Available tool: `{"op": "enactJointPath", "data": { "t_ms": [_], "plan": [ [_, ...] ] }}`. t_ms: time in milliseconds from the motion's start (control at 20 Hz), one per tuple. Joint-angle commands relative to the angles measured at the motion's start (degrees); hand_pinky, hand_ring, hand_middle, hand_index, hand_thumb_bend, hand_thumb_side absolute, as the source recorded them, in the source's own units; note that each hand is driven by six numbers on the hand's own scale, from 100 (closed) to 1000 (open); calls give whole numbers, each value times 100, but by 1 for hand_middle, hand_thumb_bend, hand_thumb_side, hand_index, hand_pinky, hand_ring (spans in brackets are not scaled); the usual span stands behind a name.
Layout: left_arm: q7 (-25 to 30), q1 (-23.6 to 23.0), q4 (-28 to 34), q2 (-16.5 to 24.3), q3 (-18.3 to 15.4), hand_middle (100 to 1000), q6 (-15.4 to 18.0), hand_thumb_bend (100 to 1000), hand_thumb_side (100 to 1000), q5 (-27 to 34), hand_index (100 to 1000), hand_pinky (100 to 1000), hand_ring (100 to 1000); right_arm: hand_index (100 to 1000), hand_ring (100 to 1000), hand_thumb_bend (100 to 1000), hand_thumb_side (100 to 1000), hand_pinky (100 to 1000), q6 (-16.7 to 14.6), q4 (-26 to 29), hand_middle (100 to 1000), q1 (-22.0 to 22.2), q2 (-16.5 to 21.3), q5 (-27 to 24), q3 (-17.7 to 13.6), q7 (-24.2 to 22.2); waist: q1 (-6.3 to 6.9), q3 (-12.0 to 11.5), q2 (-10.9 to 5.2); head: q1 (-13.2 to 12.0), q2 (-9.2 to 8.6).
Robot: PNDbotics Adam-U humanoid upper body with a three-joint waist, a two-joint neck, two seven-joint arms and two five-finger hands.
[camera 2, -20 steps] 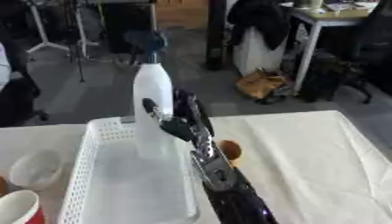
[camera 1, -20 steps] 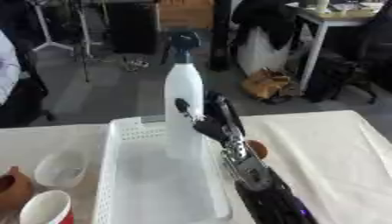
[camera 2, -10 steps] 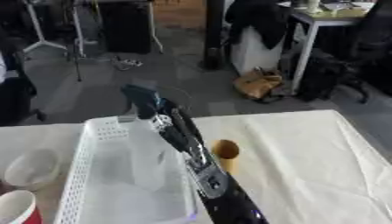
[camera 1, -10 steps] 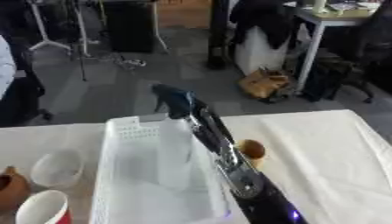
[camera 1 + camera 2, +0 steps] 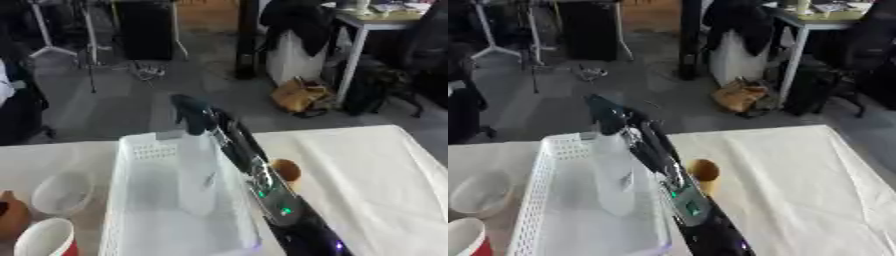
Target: Pick up objects on the table and place them in the box.
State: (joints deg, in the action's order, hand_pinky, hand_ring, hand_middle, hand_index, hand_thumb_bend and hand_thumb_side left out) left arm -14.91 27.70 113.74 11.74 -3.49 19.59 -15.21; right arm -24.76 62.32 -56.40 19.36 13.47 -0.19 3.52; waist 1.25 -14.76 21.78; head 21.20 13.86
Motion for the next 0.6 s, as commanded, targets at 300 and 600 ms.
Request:
{"op": "enactJointPath", "data": {
  "t_ms": [300, 600],
  "plan": [
    [-8, 66, 85, 96, -35, 770, -22, 100, 901, -6, 858, 949, 776, 919, 751, 305, 1000, 912, 85, 948, 812, -1, 142, -280, 56, -320, 47, 141, -171, -112, -8],
    [-11, 60, 85, 118, -37, 768, -30, 100, 899, -16, 857, 949, 775, 934, 780, 230, 1000, 923, 245, 1633, 839, 12, 238, -617, 110, -526, 75, 238, -248, -138, 17]
  ]
}}
